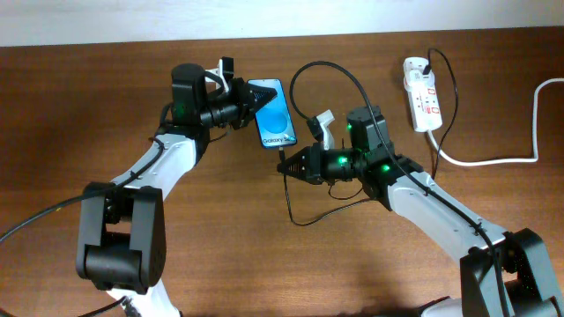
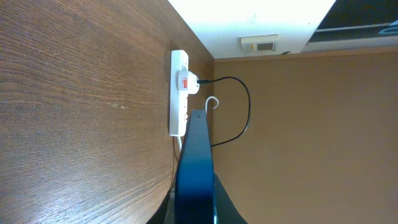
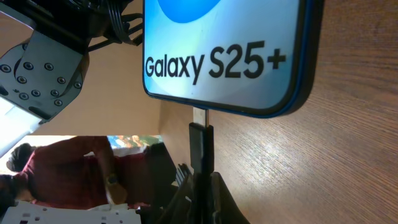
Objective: Plug charger to phone and switch on socket
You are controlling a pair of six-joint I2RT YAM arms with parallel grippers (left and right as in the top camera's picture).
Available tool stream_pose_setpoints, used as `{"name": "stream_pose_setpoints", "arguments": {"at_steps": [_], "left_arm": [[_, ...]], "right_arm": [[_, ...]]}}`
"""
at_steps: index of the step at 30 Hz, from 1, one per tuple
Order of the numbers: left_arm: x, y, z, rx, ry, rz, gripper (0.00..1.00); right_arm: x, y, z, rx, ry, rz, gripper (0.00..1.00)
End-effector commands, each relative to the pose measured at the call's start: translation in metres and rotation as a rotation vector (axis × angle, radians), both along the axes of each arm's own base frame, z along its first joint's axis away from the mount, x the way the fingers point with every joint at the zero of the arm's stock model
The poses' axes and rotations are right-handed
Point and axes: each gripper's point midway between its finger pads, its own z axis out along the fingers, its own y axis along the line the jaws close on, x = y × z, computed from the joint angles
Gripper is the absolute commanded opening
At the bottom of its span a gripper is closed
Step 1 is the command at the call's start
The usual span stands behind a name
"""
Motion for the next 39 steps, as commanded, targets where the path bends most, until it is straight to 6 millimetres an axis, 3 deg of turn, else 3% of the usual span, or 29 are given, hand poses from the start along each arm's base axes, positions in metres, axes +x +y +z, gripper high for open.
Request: {"name": "stream_pose_setpoints", "arguments": {"at_steps": [1, 10, 20, 26, 36, 39], "left_arm": [[-0.005, -0.004, 0.018, -0.02, -0.03, -0.021, 0.0], [-0.014, -0.022, 0.018, -0.008, -0.055, -0.068, 0.0], [-0.013, -0.02, 0.018, 0.001, -0.076, -0.069, 0.0], [-0.007, -0.014, 0.044, -0.049, -0.19, -0.089, 0.0], [-0.01, -0.011, 0.049, -0.074, -0.19, -0.113, 0.0], [-0.011, -0.012, 0.05, -0.078, -0.186, -0.115, 0.0]], "right_arm": [[0.002, 0.004, 0.005, 0.006, -0.016, 0.007, 0.04], [0.003, 0.004, 0.005, 0.008, -0.016, 0.004, 0.04], [0.002, 0.002, 0.008, 0.024, -0.006, 0.017, 0.04], [-0.007, 0.001, 0.016, 0.075, 0.007, 0.074, 0.04], [-0.01, -0.003, 0.021, 0.109, 0.019, 0.102, 0.04], [-0.009, -0.002, 0.014, 0.103, 0.038, 0.101, 0.04]]}}
